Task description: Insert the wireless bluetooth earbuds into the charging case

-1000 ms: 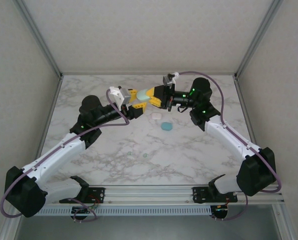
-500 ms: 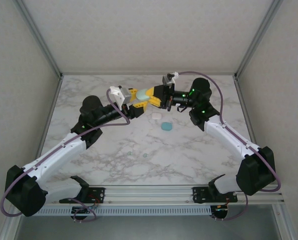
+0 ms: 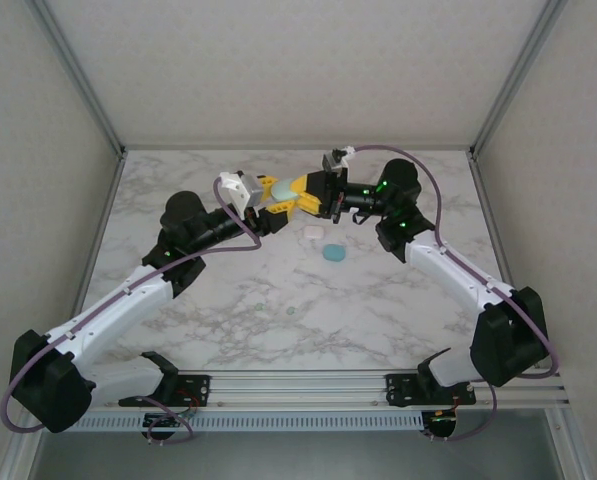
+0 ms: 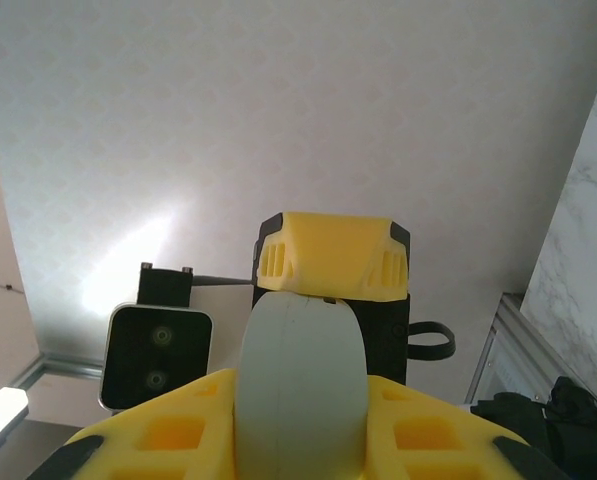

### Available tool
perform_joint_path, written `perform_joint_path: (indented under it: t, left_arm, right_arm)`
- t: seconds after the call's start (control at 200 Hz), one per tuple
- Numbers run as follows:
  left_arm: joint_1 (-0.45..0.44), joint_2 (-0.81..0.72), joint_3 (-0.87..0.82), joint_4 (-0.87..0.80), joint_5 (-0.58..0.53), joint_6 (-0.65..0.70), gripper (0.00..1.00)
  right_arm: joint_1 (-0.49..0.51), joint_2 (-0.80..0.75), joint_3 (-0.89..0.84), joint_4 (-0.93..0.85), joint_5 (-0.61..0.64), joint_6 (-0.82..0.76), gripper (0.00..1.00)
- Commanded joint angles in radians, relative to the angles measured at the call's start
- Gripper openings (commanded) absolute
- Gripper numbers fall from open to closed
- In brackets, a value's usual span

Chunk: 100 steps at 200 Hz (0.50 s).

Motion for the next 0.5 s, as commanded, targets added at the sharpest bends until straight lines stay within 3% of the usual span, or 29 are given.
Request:
perform_joint_path:
  t: [0.0,0.496]
  left_arm:
    - [-0.023,0.011,0.029,-0.020,0.036,0.028,0.50]
    - [-0.026,0.009,0.041,-0.057,0.033,0.068,0.51]
  right_arm:
    - [0.010,0.013,-0.008,0.076,0.019,0.034,0.18]
    - [0.009,0.045,-0.020,0.203,0.026,0.125,0.17]
